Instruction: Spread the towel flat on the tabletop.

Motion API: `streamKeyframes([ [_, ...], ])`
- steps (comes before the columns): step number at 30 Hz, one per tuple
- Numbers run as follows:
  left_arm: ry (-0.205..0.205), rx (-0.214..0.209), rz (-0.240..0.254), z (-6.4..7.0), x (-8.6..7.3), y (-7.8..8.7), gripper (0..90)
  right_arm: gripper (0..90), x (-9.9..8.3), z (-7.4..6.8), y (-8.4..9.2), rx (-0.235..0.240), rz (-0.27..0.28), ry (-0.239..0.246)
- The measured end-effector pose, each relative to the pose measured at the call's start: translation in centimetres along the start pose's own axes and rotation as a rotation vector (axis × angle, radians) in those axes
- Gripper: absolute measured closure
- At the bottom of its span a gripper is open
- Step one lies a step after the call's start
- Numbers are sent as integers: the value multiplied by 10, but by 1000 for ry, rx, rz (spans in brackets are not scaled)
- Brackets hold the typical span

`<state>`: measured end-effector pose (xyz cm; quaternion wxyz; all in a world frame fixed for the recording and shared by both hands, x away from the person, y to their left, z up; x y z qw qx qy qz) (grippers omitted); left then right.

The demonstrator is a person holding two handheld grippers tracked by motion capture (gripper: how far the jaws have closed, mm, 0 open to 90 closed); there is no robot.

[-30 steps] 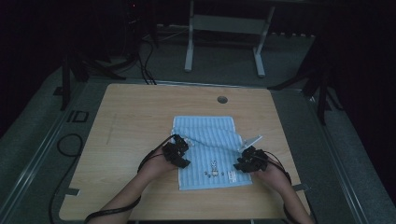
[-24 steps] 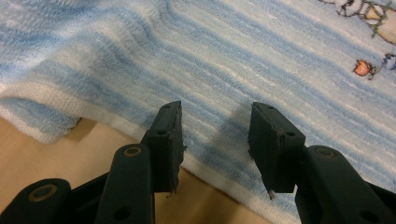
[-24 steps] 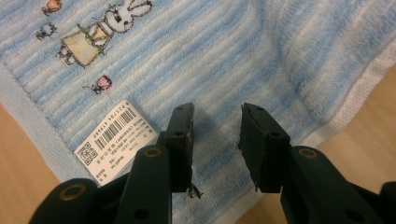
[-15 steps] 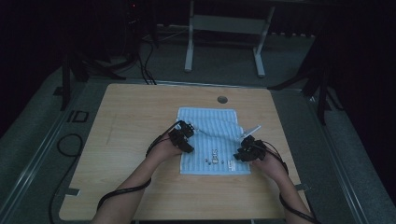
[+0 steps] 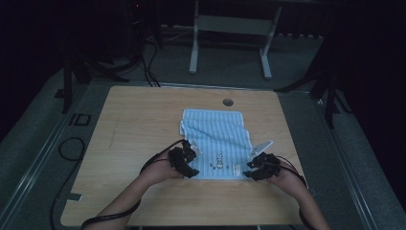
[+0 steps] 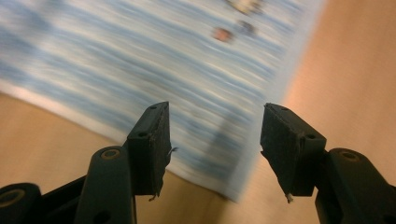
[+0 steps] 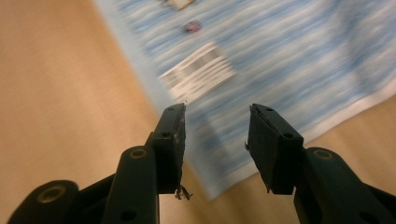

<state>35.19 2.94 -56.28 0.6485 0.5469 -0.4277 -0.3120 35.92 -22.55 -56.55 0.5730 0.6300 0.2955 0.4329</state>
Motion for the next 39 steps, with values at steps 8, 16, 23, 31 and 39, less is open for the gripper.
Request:
streamKeyframes([
  [8, -59, 25, -66, 14, -6, -17, 440, 566, -12, -16, -12, -14, -57, 39],
  [16, -54, 37, -55, 11, -3, -19, 605, 786, -10, -7, -12, -4, -89, -16],
  [23, -5, 47, -62, 7, 0, -17, 850, 844, -5, -8, -12, -15, -104, -1],
  [31, -3, 74, 19, 21, -5, 35, 852, 847, -7, -20, 32, -38, 12, 17],
  [39, -56, 95, 91, 56, -28, 84, 849, 844, -12, -57, 84, -85, 82, 96],
])
Point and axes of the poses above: each handheld gripper's, and its own axes: y roughly backward along the jaws, x roughly out of its top, z roughly to its right, the point moved 6 cm from there along -y, roughly forward along the jaws, and after that the axes turned 15 degrees about -z, right-handed, at the moved point
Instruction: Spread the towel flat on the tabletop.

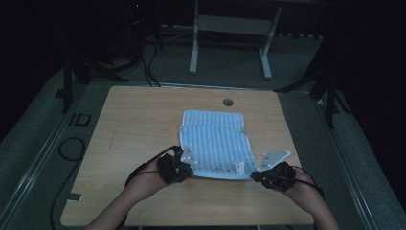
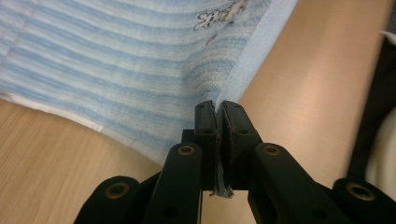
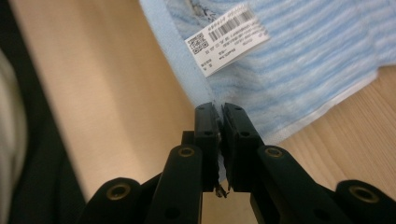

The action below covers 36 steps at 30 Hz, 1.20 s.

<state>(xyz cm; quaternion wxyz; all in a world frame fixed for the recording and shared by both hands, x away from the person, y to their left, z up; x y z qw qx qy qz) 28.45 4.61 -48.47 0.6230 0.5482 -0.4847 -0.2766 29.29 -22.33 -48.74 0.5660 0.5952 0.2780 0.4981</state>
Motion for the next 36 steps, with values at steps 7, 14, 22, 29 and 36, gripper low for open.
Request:
streamKeyframes([
  [7, -65, -92, -46, 52, -31, 7, 840, 825, -15, -59, 10, 71, -23, 54],
  [14, -54, -214, -104, 69, -55, -19, 605, 697, -27, -69, 6, 113, -2, -30],
  [22, 63, -131, -78, 26, -44, -53, 503, 593, -13, -26, -30, 118, 4, -145],
  [29, 108, -117, -95, -3, -36, -79, 502, 578, 2, -5, -74, 112, -48, -176],
  [36, 138, -138, -92, -8, -37, -93, 456, 544, 4, 4, -101, 67, -89, -188],
])
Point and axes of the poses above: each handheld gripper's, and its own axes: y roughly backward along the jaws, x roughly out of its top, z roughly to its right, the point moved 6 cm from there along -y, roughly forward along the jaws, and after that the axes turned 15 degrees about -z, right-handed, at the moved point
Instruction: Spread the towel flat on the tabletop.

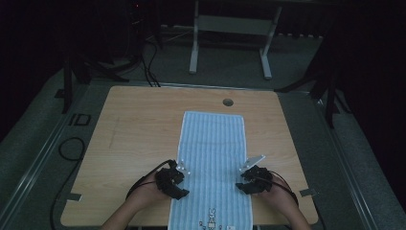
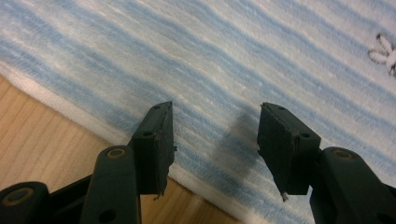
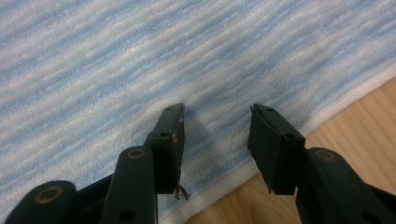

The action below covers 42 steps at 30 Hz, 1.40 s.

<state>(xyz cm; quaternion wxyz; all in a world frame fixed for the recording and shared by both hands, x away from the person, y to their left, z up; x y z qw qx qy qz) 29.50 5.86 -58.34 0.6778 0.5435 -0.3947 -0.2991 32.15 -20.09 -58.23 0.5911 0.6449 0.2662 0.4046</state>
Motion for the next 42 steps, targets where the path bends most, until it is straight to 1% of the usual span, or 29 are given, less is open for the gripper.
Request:
streamKeyframes([
  [1, -4, 5, 2, 0, 1, 0, 455, 531, 0, 3, 0, -6, -1, -4],
  [5, -10, 12, -3, 0, 5, -1, 455, 526, 0, 6, 0, -1, -5, -1],
  [9, -24, 20, -12, -4, 12, -2, 455, 523, -1, 17, 0, 5, -7, -19],
  [10, -20, 18, -12, -5, 14, -2, 455, 523, -1, 20, 0, 8, -8, -20],
  [15, -33, 24, -25, -9, 28, -5, 455, 518, -1, 35, 0, 4, -20, -39],
  [21, -44, 23, -27, -10, 44, -8, 451, 512, -3, 54, 0, -1, -38, -70],
  [24, -42, 24, -22, -9, 49, -9, 451, 507, -6, 60, 1, 1, -38, -92],
  [25, -44, 24, -24, -8, 49, -9, 446, 506, -7, 62, 0, 4, -30, -92],
  [28, -51, 23, -28, -5, 50, -10, 436, 495, -10, 63, 1, 9, -23, -103],
  [30, -52, 21, -27, -3, 49, -10, 436, 488, -11, 62, 1, 3, -21, -102],
  [32, -66, 26, -32, 0, 48, -10, 435, 484, -12, 61, 1, -1, -17, -109],
  [34, -74, 19, -34, 3, 47, -10, 435, 490, -14, 59, 1, -4, -12, -104],
  [39, -87, 9, -39, 8, 45, -10, 435, 487, -19, 54, 3, 4, -30, -97],
  [40, -86, 7, -40, 8, 44, -9, 435, 483, -20, 54, 4, 7, -34, -91],
  [41, -74, 6, -41, 8, 44, -9, 434, 478, -20, 54, 4, 11, -34, -89],
  [42, -66, 5, -38, 7, 44, -8, 421, 478, -21, 53, 6, 25, -28, -96],
])
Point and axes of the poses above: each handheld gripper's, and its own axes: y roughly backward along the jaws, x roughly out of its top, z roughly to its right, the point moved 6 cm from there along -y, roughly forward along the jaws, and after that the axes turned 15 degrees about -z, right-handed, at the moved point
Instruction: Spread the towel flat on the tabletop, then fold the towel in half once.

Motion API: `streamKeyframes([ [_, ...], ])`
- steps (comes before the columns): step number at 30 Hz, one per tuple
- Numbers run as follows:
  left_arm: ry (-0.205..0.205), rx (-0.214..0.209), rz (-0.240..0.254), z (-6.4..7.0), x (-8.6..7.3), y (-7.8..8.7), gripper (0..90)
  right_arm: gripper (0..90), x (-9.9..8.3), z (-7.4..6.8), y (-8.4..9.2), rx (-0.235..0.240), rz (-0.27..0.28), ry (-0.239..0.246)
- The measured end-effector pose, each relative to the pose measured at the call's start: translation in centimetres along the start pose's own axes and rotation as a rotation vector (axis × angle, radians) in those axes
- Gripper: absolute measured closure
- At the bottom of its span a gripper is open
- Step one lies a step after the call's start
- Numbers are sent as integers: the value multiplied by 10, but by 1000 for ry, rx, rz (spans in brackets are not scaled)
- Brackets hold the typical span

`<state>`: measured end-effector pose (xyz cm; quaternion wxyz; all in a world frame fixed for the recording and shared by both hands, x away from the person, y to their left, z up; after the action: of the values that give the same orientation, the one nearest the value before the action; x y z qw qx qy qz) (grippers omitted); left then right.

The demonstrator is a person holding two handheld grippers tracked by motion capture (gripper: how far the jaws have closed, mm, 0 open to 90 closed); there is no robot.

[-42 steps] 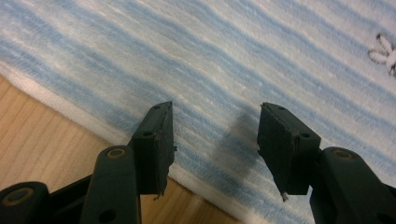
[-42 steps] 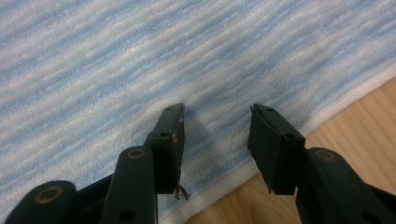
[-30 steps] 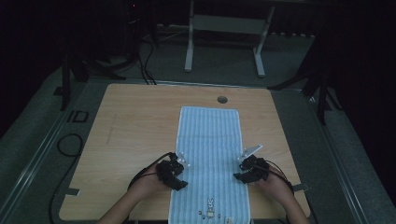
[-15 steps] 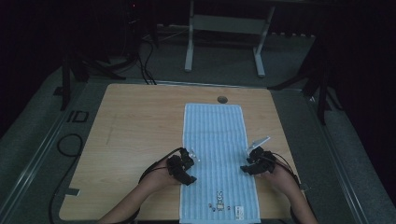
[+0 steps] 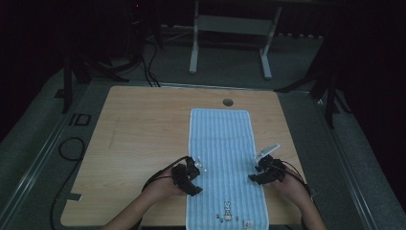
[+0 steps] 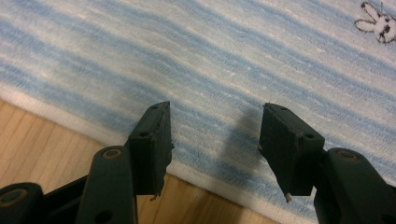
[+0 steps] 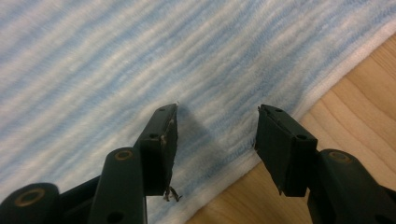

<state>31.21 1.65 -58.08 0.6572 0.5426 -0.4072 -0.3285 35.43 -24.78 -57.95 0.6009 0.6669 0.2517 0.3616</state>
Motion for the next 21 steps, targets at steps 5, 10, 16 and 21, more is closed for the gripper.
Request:
streamKeyframes([
  [5, 43, 24, 28, -14, -1, 12, 403, 474, 1, 7, 13, -3, 26, -9],
  [10, 106, 75, 42, -34, -4, 26, 392, 471, 4, 20, 25, -21, 29, -28],
  [16, 183, 134, 37, -64, -1, 40, 371, 469, 9, 37, 33, -58, 22, -55],
  [21, 236, 162, 59, -89, 9, 44, 355, 469, 17, 51, 36, -73, 19, -81],
])
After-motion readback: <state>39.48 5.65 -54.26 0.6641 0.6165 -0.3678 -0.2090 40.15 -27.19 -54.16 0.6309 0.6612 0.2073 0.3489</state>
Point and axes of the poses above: each handheld gripper's, and its own axes: y roughly backward along the jaws, x roughly out of its top, z roughly to its right, the point moved 6 cm from there along -y, roughly forward along the jaws, and after that the axes turned 15 degrees about -z, right-handed, at the moved point
